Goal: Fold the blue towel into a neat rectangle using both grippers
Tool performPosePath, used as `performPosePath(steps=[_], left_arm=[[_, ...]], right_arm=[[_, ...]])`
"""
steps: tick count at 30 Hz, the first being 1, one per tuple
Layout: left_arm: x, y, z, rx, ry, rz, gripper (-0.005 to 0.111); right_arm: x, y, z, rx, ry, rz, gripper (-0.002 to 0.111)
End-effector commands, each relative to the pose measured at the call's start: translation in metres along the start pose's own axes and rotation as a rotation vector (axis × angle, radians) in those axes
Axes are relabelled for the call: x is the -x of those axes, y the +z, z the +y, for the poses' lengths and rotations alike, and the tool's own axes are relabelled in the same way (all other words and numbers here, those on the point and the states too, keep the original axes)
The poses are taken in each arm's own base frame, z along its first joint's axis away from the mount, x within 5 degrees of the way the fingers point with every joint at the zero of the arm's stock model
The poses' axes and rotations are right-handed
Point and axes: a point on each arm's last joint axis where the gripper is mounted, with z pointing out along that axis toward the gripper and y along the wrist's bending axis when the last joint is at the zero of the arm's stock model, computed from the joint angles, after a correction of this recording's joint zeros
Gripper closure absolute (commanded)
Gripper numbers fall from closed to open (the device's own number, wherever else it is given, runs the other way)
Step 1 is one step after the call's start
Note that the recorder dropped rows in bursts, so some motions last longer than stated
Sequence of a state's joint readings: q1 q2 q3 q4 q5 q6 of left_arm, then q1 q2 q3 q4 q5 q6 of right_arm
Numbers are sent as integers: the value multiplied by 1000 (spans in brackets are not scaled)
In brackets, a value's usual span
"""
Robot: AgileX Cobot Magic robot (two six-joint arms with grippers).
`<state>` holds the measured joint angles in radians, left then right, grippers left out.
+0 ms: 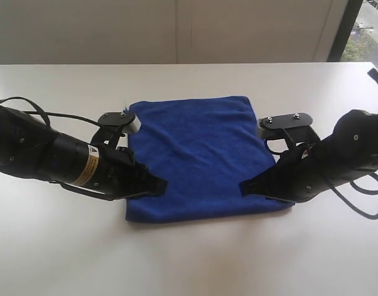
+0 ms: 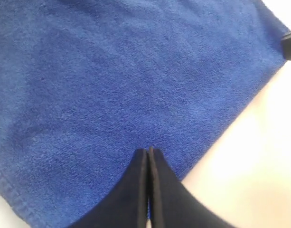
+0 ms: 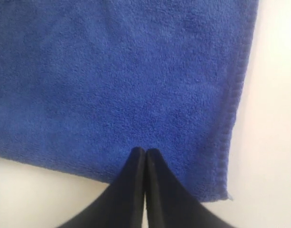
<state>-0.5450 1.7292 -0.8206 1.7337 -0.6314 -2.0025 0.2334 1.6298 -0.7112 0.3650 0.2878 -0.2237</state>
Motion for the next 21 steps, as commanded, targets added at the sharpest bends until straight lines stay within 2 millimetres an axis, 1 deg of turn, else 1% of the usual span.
performPosePath(steps=[1, 5, 11, 15, 21], left_arm=[[-4, -2, 3, 51, -46, -5, 107], [-15, 0, 11, 106, -103, 17, 107], [-33, 0, 16, 134, -134, 61, 107], [-37, 0, 19, 159, -138, 66, 107], [-37, -1, 24, 213, -135, 51, 107]], right_arm=[[-3, 0, 1, -3, -31, 26, 108], [-6, 7, -2, -23, -41, 56, 108], [-8, 7, -4, -44, -49, 79, 108], [-9, 7, -6, -65, -54, 86, 108], [-10, 9, -10, -80, -56, 101, 108]])
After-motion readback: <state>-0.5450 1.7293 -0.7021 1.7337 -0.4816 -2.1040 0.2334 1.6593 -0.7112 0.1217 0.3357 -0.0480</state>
